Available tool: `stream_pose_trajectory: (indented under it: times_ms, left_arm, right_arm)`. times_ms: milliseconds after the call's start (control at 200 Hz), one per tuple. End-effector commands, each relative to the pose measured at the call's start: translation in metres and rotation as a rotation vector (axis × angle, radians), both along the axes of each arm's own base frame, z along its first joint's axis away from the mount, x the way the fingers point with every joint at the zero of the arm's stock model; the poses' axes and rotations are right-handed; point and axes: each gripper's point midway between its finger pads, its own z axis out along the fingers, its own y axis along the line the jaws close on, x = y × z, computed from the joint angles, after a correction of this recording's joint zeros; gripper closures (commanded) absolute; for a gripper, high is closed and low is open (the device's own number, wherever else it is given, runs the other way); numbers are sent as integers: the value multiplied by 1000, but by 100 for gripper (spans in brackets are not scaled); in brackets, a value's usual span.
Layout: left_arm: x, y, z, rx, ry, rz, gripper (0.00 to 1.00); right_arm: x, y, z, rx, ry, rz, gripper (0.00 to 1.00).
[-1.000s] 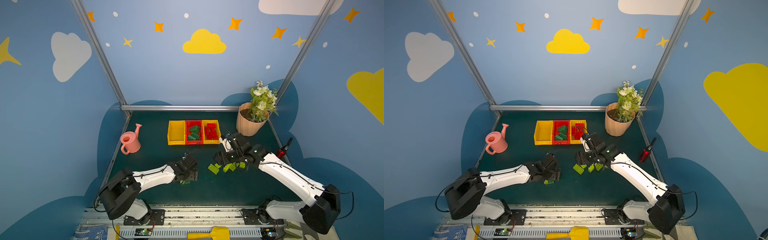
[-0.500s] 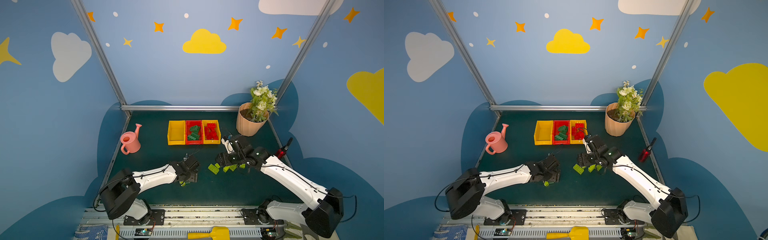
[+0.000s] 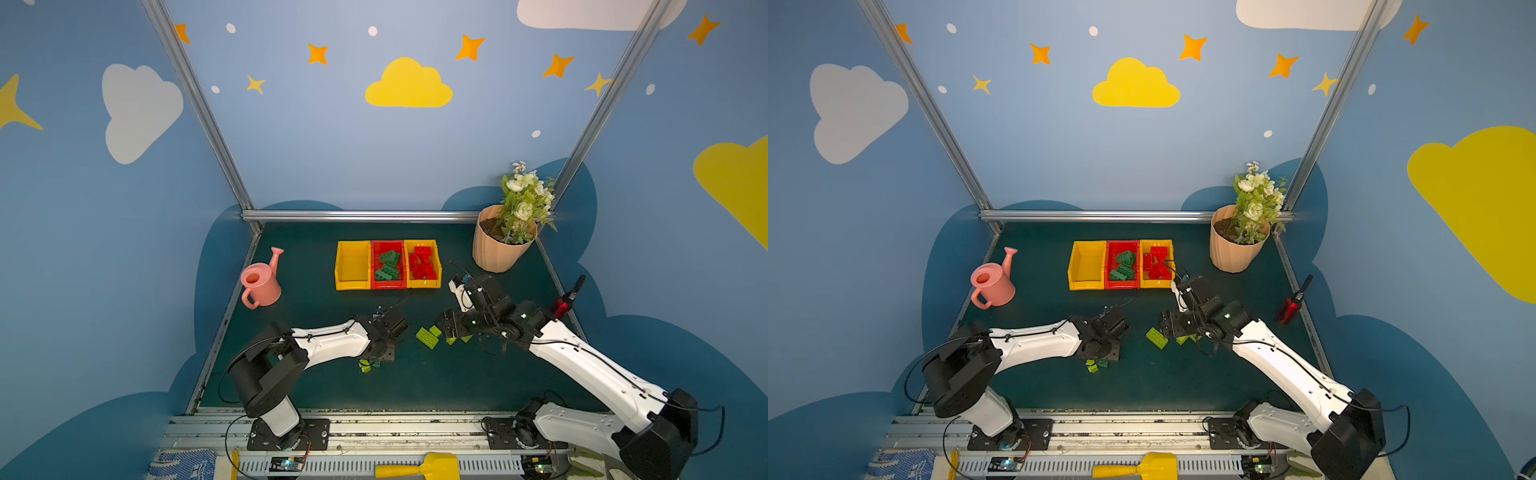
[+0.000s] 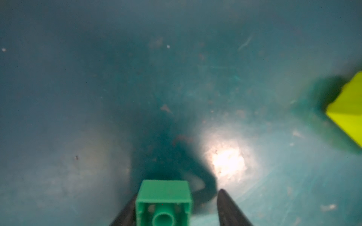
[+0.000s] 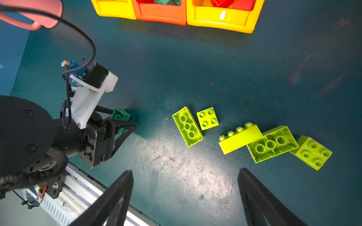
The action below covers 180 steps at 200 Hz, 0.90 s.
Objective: Sort the legos into containers by color
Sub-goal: Pick up the lego from the center of the table.
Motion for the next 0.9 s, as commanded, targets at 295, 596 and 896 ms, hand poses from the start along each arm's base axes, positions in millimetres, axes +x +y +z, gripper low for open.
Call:
stream_pose_trajectory:
  times_ms: [295, 596, 896]
  left_arm:
    - [11, 7, 2, 128, 20, -1, 76]
    - [111, 2, 58, 56, -88, 59, 77]
    - [230, 5, 107, -26, -187, 118, 76]
  right_arm:
    - [-7, -13, 9, 11, -24, -20, 16]
    - [-8, -19, 17, 11, -35, -21, 16]
    - [-1, -25, 28, 3, -56, -39, 16]
